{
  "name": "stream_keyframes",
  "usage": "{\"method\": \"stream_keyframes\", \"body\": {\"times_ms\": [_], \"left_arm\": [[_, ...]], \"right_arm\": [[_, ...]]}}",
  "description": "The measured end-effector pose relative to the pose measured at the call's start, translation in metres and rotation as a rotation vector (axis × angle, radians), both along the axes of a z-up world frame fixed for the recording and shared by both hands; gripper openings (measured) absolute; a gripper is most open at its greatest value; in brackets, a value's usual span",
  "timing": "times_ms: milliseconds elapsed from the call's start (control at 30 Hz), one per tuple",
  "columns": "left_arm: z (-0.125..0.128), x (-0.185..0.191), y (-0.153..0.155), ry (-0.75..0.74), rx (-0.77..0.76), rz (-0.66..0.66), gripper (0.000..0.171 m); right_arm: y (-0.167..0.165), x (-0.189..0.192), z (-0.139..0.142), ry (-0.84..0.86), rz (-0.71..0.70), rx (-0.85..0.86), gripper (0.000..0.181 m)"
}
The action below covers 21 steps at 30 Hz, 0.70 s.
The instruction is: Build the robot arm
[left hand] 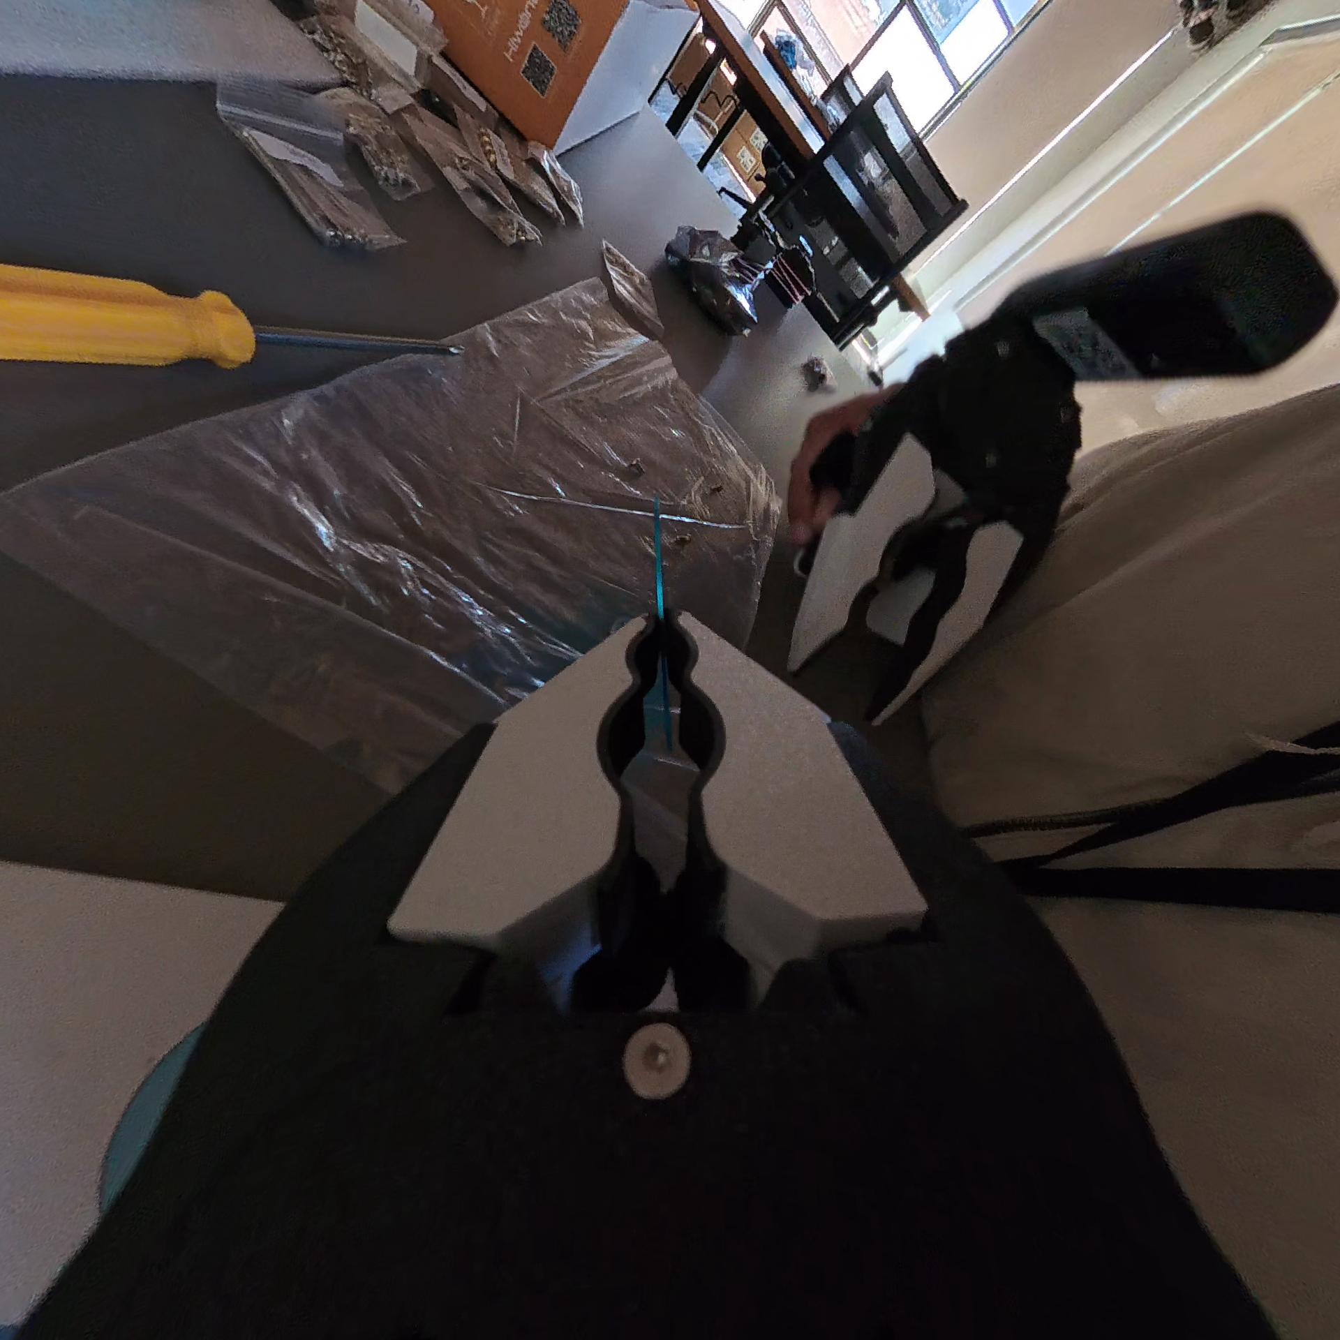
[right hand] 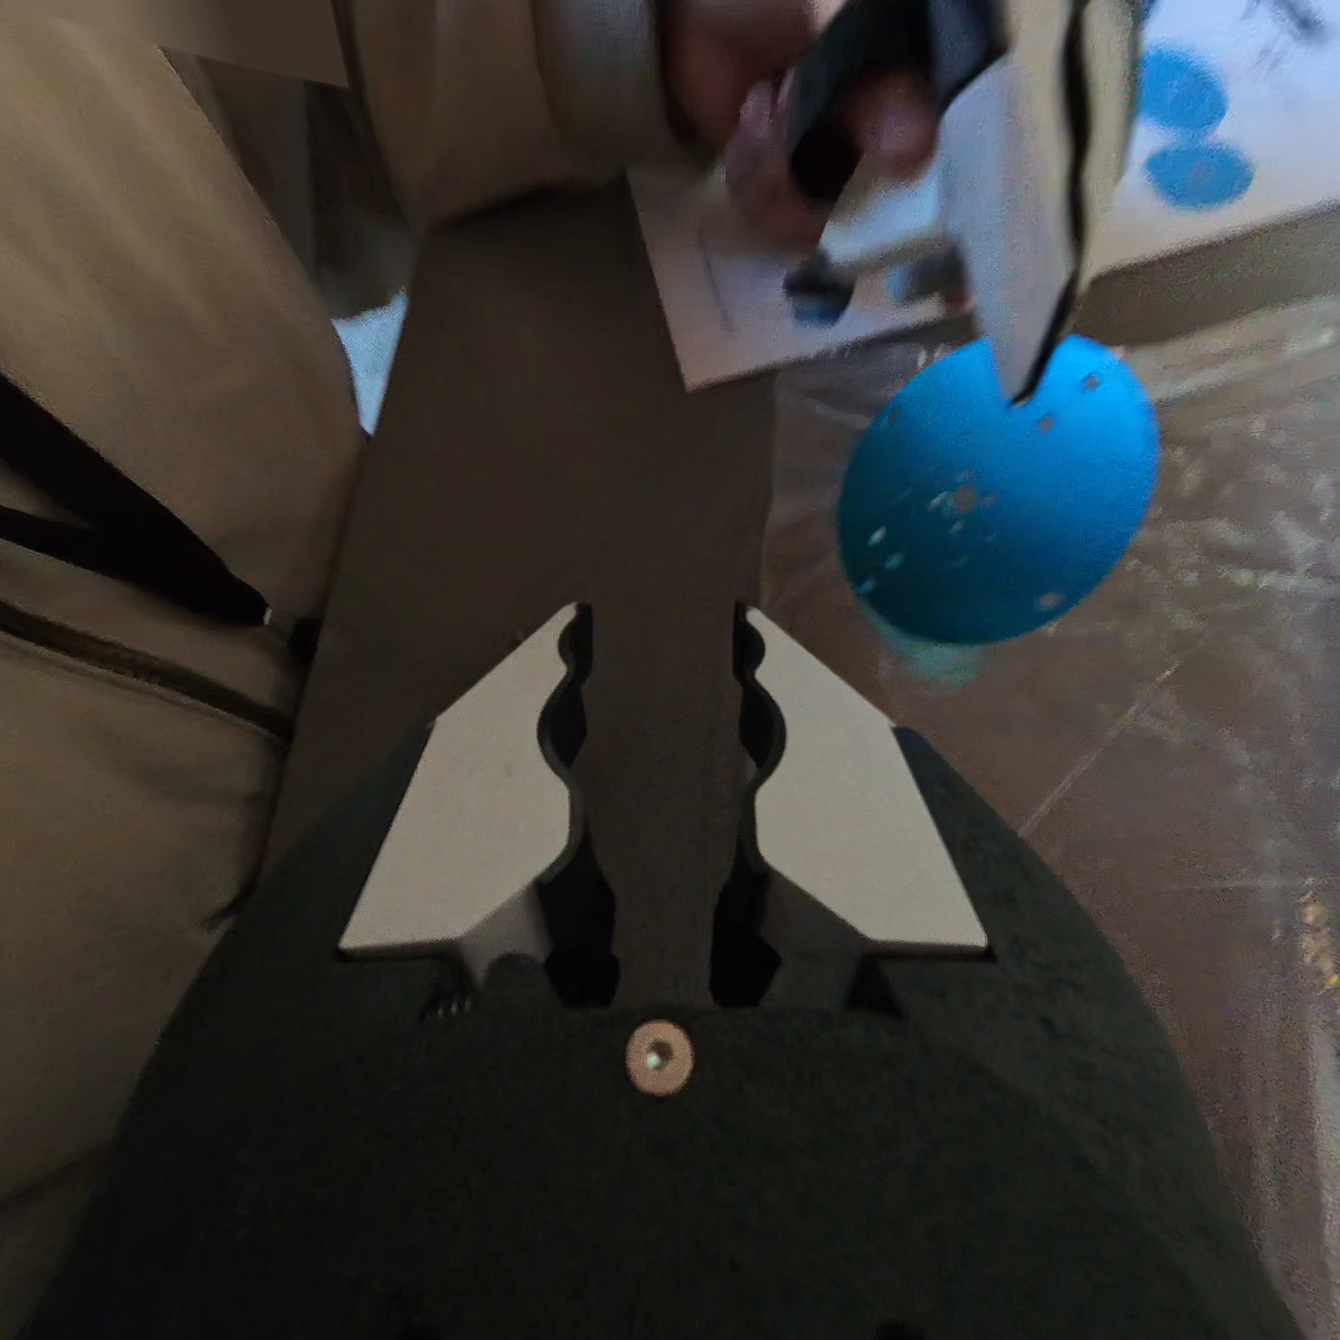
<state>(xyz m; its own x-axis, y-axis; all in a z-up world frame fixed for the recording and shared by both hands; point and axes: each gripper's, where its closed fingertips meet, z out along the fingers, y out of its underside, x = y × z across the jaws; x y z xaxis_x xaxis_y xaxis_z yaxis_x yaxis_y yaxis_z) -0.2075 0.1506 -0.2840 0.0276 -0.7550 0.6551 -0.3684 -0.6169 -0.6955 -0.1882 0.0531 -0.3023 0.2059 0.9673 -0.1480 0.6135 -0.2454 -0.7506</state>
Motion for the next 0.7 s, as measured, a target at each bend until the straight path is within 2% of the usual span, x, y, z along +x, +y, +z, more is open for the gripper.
{"method": "stream_keyframes", "body": {"times_ms": [67, 133, 300, 367, 533, 700], "left_arm": [[0.002, 0.0, 0.004, -0.014, -0.001, 0.016, 0.001], [0.003, -0.001, 0.003, -0.024, -0.005, 0.007, 0.001], [0.002, -0.001, -0.001, -0.027, -0.008, -0.002, 0.001], [0.003, -0.002, -0.002, -0.032, -0.01, 0.003, 0.001], [0.011, -0.003, 0.0, -0.056, 0.029, 0.028, 0.001], [0.013, -0.008, 0.005, -0.059, 0.071, 0.056, 0.001]], "right_arm": [[-0.015, -0.001, -0.013, -0.071, -0.063, 0.026, 0.038], [-0.03, -0.005, -0.016, -0.055, -0.125, 0.046, 0.036], [-0.074, -0.017, -0.016, 0.03, -0.114, 0.017, 0.035], [-0.071, -0.02, -0.017, 0.012, -0.171, 0.066, 0.028], [-0.057, -0.028, -0.027, -0.067, -0.387, 0.136, 0.03], [-0.055, -0.034, -0.028, -0.102, -0.482, 0.188, 0.023]]}}
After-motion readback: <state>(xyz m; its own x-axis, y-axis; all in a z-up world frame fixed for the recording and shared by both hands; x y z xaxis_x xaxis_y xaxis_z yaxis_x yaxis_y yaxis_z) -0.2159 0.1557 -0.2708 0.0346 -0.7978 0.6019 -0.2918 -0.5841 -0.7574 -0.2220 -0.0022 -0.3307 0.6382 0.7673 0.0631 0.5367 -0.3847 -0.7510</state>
